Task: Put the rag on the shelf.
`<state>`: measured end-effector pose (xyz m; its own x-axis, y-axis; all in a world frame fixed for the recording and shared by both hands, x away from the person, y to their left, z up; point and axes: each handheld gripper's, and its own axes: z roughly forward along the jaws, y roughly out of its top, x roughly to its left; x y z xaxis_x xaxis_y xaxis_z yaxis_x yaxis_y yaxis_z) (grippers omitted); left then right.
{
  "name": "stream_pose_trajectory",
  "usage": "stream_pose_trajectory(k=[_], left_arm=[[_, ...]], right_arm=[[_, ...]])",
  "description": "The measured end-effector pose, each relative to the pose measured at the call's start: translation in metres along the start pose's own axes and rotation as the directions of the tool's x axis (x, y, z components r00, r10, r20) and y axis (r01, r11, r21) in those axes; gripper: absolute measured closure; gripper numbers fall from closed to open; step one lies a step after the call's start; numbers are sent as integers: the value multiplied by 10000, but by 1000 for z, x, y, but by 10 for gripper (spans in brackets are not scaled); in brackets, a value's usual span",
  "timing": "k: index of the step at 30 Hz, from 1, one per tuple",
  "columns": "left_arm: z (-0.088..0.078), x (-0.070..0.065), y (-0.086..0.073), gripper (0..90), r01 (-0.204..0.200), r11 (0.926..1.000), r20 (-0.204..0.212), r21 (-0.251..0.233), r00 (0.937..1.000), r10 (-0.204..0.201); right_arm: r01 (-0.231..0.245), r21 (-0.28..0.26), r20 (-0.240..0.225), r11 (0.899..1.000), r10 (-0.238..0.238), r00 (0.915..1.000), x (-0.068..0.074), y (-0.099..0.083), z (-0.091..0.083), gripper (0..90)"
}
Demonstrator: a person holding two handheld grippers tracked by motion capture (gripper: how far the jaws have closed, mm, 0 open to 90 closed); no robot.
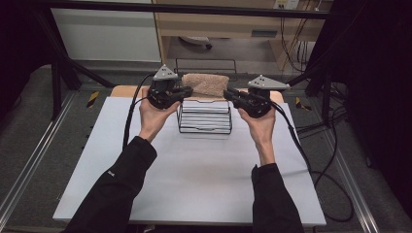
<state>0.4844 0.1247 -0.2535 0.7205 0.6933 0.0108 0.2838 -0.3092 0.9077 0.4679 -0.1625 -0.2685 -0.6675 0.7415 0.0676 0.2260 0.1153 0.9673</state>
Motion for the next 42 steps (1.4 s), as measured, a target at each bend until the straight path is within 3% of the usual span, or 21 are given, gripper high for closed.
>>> stream_pose_trajectory(k=[10,18,24,32,42], left_arm=[[-20,2,-20,539,274,9990,8,358,9996,-274],[-32,9,-52,313,698,9959,234,572,9972,-712],[-40,9,-81,162,643,9944,82,842,9978,-652],[-50,7,-114,82,768,9911,-3,1087,9970,-772],[-62,2,-156,72,840,9853,-214,1487,9964,-818]], right_arm=[[-193,300,-59,9994,195,9998,5,-1,-20,501],[-422,929,23,9948,422,9991,6,-15,-30,274],[-542,1296,59,9901,539,9985,4,-31,-37,141],[-779,1528,32,9852,783,9969,1,-54,-47,70],[-848,2031,-20,9755,871,9962,2,-90,-55,23]])
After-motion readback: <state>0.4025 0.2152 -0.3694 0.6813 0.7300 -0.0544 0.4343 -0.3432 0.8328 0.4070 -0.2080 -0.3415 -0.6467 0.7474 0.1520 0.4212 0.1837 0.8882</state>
